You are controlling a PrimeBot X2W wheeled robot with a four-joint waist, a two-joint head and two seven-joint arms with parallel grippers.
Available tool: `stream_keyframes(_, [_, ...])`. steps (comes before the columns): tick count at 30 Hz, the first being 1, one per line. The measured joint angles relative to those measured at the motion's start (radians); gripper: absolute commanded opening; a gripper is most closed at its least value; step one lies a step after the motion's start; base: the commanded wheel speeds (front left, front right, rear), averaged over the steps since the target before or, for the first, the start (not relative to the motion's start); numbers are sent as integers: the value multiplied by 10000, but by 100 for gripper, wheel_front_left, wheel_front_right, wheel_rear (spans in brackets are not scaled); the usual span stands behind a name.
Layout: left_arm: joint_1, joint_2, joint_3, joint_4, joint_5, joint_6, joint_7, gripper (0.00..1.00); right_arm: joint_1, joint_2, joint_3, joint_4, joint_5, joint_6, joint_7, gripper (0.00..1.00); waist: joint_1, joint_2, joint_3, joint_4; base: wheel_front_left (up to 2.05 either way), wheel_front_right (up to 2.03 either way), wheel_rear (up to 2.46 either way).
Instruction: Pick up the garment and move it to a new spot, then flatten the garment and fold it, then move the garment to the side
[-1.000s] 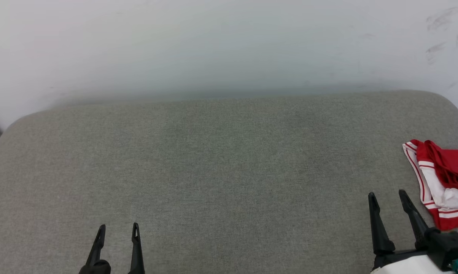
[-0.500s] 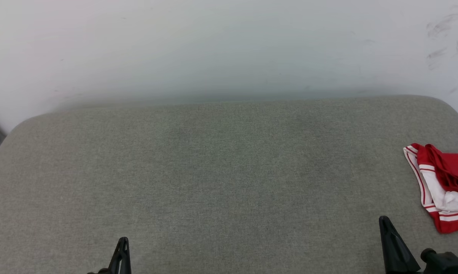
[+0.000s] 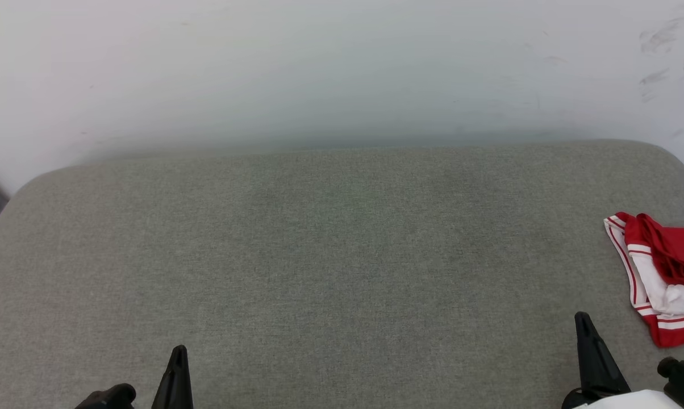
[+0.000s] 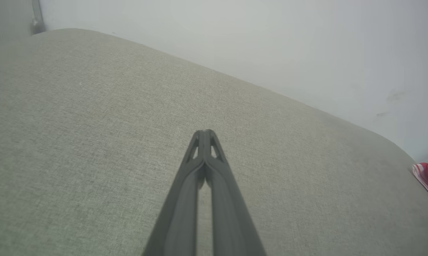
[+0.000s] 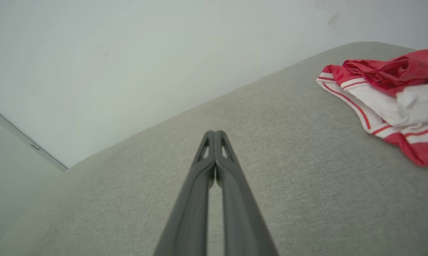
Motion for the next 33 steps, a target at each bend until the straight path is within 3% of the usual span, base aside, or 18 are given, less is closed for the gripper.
stream_keyframes(33, [-1138, 134, 282, 656, -5127, -604, 1045, 0, -894, -109, -132, 476, 4859, -2, 1068, 0, 0, 0, 119, 19, 0, 0, 0])
